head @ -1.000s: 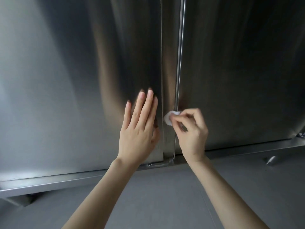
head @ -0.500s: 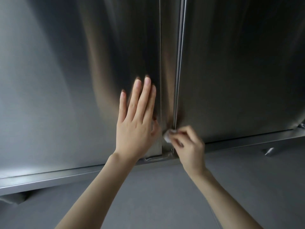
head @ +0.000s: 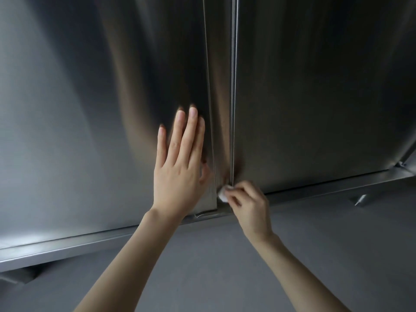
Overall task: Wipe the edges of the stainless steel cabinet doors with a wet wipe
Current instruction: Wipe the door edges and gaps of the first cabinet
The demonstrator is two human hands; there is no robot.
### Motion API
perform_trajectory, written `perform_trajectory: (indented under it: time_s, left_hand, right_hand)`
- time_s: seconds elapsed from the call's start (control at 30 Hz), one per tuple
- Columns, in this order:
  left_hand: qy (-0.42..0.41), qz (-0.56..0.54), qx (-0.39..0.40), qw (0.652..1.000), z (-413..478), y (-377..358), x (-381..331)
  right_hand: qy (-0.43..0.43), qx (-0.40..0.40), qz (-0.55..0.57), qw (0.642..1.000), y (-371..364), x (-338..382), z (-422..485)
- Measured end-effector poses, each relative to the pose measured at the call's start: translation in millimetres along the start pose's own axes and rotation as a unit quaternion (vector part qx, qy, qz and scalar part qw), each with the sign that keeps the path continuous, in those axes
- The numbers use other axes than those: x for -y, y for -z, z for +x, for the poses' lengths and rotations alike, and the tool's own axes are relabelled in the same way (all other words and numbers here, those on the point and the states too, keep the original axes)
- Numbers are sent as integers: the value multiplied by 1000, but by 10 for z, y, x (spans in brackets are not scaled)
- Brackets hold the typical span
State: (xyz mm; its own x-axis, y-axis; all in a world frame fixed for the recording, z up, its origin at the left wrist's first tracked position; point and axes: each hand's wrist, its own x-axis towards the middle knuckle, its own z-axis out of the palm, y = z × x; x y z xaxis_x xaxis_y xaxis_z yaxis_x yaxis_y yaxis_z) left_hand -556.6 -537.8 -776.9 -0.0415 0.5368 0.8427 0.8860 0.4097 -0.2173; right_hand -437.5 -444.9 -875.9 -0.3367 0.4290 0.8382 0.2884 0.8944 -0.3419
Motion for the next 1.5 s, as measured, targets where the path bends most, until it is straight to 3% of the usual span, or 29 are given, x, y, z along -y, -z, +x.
perform_trajectory:
  time_s: [0.2, 0.33, 0.43, 0.6, 0.67, 0.9, 1.13, 1.27, 1.37, 1.43, 1.5]
  left_hand:
    - [0, 2, 6, 1000, -5, -6, -4]
    - [1, 1, 13, 1000, 5, 41, -5]
    - [-1, -2, 29, 1000, 17, 99, -8]
    - [10, -35, 61, 997, 21, 219, -12]
    - [15, -52, 66, 996, 29, 278, -6]
    - [20, -65, 49, 996, 219, 482, 66]
    - [71, -61, 34, 995, 676, 601, -58]
    - [79, -72, 47, 993, 658, 584, -100]
    - [62, -60, 46, 995, 640, 581, -63]
    - [60, -47, 48, 996, 644, 589, -46]
    - [66, -53, 53, 995, 651, 593, -59]
  right_hand:
    - [16, -169, 70, 983, 177, 234, 859]
    - [-16, -107, 68, 992, 138, 200, 519]
    - [13, -79, 48, 996, 260, 240, 652]
    - [58, -258, 100, 959, 627, 662, 1766]
    - [76, -288, 101, 949, 681, 746, 2022]
    - [44, -162, 56, 984, 459, 457, 1222]
    - [21, -288, 104, 952, 906, 1000, 2612]
    - [18, -263, 86, 961, 751, 856, 2166]
    - [15, -192, 68, 979, 568, 620, 1458]
    - [33, -162, 63, 984, 566, 579, 1411]
    - [32, -183, 70, 980, 644, 687, 1702]
